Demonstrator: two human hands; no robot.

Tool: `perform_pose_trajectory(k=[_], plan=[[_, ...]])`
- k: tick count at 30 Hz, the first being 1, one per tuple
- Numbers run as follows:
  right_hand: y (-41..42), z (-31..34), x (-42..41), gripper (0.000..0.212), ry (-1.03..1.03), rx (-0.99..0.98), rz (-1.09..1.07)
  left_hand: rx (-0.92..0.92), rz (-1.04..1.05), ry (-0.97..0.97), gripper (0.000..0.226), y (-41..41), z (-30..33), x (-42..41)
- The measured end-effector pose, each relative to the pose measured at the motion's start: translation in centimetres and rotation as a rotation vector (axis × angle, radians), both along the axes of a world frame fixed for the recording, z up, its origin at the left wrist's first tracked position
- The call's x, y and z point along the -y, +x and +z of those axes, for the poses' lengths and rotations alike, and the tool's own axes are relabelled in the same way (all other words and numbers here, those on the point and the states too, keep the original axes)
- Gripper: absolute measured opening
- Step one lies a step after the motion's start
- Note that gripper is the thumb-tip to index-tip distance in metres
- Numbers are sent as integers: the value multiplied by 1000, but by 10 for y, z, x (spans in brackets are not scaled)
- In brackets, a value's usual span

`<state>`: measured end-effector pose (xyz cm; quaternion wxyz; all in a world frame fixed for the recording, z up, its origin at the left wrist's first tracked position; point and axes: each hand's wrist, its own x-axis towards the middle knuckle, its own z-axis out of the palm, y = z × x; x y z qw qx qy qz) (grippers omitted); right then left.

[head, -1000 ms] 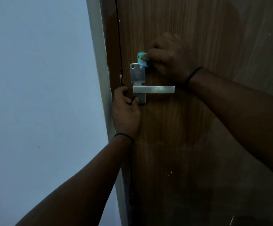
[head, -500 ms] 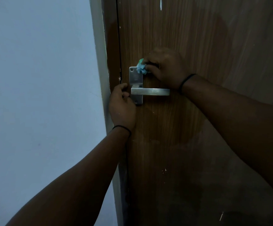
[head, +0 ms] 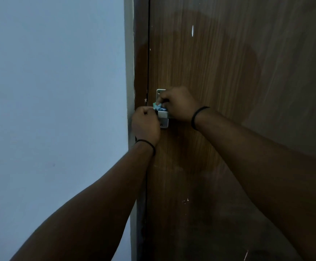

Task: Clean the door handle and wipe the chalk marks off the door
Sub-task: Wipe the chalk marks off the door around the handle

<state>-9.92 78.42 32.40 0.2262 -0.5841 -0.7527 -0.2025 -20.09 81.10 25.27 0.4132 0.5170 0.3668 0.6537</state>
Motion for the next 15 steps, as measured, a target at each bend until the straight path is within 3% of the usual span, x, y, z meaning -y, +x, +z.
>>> perform_pose_trajectory(k=[4, 9, 15], plan=[[-16, 9, 3, 17, -101, -78, -4, 83, -97, -87, 29, -6, 3, 2], [-24, 14, 13, 7, -134, -115, -54, 111, -238, -177, 20, -17, -4, 8], [-20, 14, 33, 9, -146, -67, -61, -26, -157, -18, 7, -26, -9, 10]])
